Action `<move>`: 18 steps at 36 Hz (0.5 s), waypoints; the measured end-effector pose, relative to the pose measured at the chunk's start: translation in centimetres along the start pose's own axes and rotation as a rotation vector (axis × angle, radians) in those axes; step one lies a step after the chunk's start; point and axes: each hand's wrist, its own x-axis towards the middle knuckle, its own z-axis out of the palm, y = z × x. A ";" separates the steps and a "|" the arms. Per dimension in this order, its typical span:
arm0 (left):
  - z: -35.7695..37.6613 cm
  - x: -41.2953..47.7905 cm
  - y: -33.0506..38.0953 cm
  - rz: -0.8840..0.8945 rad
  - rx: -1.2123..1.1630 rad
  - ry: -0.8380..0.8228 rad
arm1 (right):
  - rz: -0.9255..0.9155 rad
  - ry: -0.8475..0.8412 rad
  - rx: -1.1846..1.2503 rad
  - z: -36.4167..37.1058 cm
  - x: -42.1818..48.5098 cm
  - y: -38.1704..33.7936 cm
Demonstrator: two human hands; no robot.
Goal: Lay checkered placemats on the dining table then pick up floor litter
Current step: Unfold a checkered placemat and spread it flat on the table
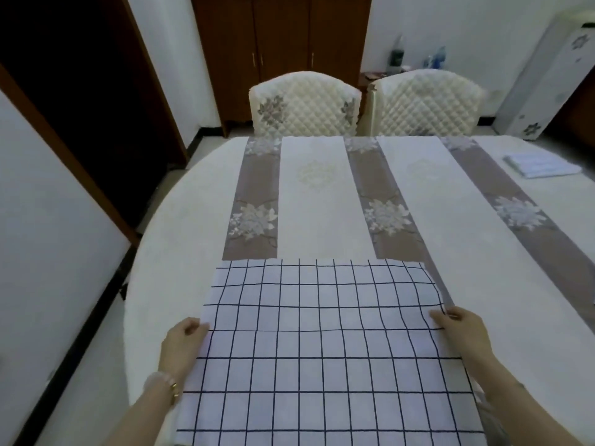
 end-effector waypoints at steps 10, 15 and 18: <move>1.1 2.4 1.7 0.061 0.094 0.021 | -0.019 0.110 -0.131 1.0 3.2 -1.3; 1.4 3.8 2.0 0.016 0.112 0.017 | -0.019 0.115 -0.119 1.1 4.5 -2.1; 1.5 4.2 2.1 -0.009 0.099 0.009 | -0.008 0.107 -0.118 1.1 4.9 -2.2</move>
